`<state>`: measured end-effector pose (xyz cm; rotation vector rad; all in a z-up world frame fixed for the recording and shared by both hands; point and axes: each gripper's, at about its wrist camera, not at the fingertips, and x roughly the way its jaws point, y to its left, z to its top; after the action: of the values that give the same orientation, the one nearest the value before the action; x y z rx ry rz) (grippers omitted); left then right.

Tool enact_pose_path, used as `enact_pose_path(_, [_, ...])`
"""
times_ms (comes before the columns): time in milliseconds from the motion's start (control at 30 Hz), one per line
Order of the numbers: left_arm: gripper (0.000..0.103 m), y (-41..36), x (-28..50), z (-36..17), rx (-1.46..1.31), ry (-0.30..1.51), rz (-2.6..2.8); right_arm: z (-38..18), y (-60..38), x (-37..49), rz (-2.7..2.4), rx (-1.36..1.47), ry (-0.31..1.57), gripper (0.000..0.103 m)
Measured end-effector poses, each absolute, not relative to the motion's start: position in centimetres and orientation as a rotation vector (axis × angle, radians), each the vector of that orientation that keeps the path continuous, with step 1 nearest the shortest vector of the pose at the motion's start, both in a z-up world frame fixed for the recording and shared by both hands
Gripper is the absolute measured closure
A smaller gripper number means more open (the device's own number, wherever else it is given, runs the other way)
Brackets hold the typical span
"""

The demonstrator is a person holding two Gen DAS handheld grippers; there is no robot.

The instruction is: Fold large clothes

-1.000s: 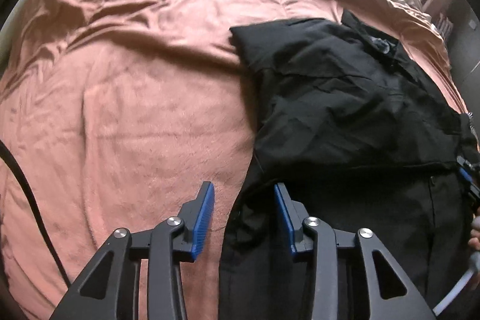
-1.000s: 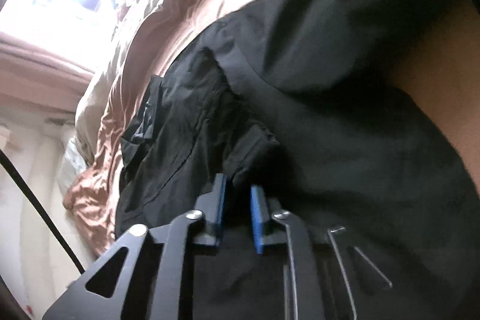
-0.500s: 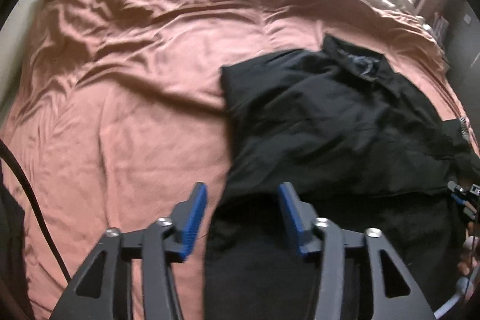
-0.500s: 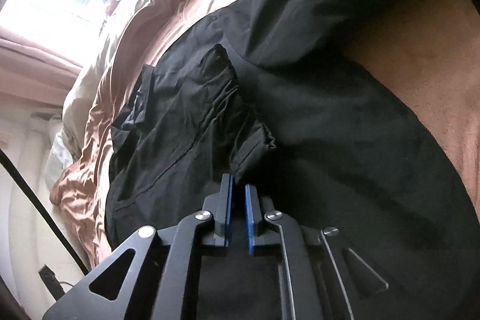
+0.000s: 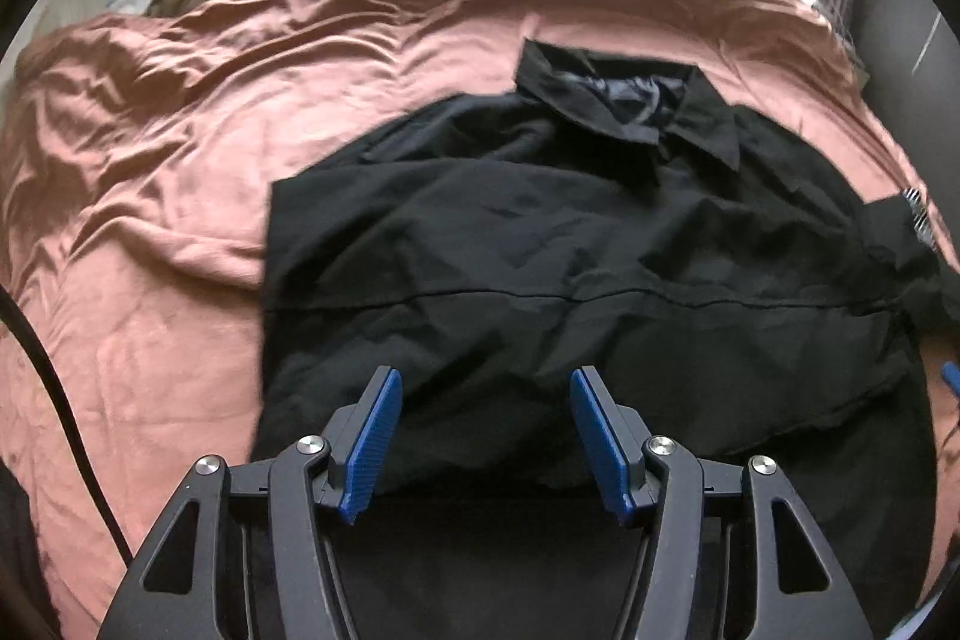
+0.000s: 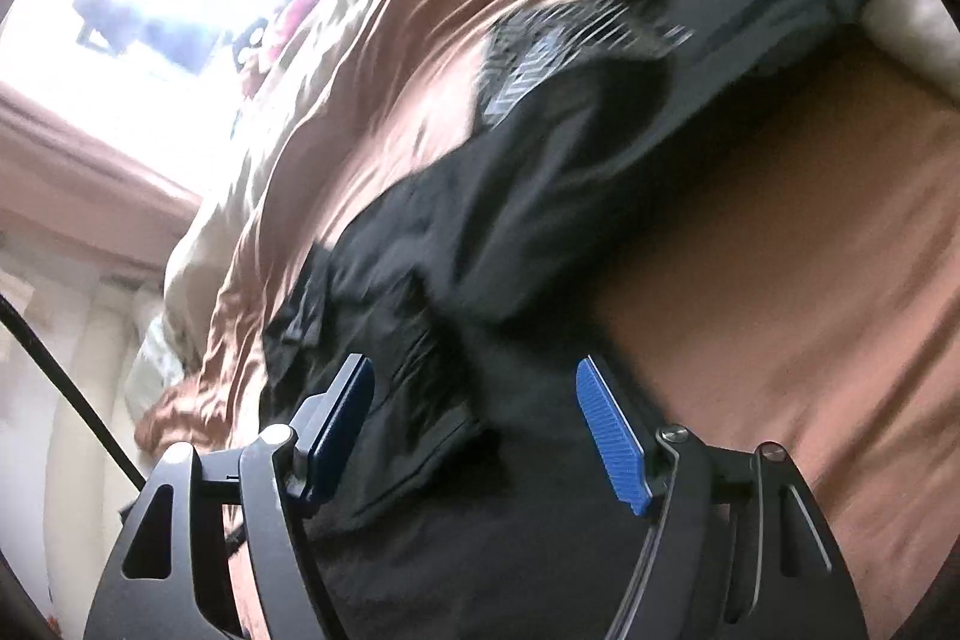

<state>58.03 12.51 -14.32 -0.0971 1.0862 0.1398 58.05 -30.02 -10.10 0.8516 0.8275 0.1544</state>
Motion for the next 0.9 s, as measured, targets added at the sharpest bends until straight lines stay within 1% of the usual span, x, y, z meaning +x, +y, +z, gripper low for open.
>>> enact_pose_path(233, [0.043, 9.5, 60.2, -17.4, -0.070, 1.131, 0.112, -11.1, -36.2, 58.7, 0.041, 0.887, 0.742, 0.035])
enact_pose_path(367, [0.042, 7.2, 61.1, -17.8, -0.068, 1.124, 0.084, -11.6, -38.8, 58.7, 0.024, 0.927, 0.679, 0.043])
enact_pose_path(433, [0.042, 5.7, 61.6, -17.8, -0.062, 1.123, 0.067, -12.3, -39.6, 58.8, 0.016, 0.953, 0.674, 0.044])
enact_pose_path(533, [0.042, 3.4, 62.3, -17.6, -0.037, 1.120, 0.045, -14.0, -39.7, 59.3, 0.010, 0.989, 0.674, 0.051])
enact_pose_path(600, [0.042, 2.4, 62.6, -17.5, -0.051, 1.123, 0.017, -14.6, -40.4, 59.3, -0.003, 1.010, 0.664, 0.056])
enact_pose_path(700, [0.042, 1.1, 62.5, -16.9, -0.074, 1.121, -0.048, -14.8, -41.3, 59.5, -0.007, 1.032, 0.633, 0.072])
enact_pose_path(733, [0.042, 0.6, 62.3, -16.6, -0.071, 1.115, -0.055, -14.6, -41.4, 58.9, -0.005, 1.034, 0.618, 0.085])
enact_pose_path(767, [0.042, 0.4, 62.0, -16.1, -0.077, 1.106, -0.057, -14.5, -41.5, 58.9, 0.001, 1.035, 0.602, 0.094])
enact_pose_path(833, [0.042, 0.3, 61.1, -15.1, -0.120, 1.083, -0.065, -13.9, -40.9, 58.6, 0.021, 1.018, 0.580, 0.101])
enact_pose_path(900, [0.042, 0.4, 60.4, -14.2, -0.145, 1.063, -0.067, -12.6, -39.5, 58.0, 0.036, 0.977, 0.555, 0.102])
